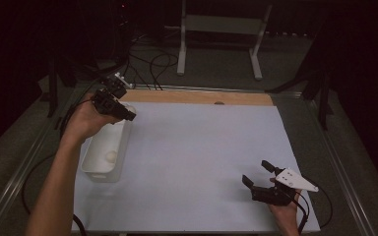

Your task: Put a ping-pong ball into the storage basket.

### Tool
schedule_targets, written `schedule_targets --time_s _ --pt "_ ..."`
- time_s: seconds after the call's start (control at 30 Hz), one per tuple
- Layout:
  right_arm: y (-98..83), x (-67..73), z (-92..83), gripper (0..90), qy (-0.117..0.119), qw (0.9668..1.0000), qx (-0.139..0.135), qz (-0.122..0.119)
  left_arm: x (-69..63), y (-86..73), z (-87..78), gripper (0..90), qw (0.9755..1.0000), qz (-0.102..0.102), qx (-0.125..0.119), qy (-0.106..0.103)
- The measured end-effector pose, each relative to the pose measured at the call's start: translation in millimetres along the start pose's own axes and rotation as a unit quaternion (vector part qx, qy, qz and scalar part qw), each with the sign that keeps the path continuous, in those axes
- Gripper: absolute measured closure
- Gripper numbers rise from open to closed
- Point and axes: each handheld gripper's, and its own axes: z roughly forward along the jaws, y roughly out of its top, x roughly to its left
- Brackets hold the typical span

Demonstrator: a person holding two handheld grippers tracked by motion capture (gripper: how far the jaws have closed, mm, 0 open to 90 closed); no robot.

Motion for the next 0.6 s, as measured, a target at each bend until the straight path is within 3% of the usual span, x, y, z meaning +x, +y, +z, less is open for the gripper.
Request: schedule_targets --time_s 0.6 --pt "0.0 0.1 -0.1 8.4 -0.001 1.0000 -0.001 0.000 5.7 -7.0 -0.1 51.3 0.9999 -0.008 0.005 0.006"
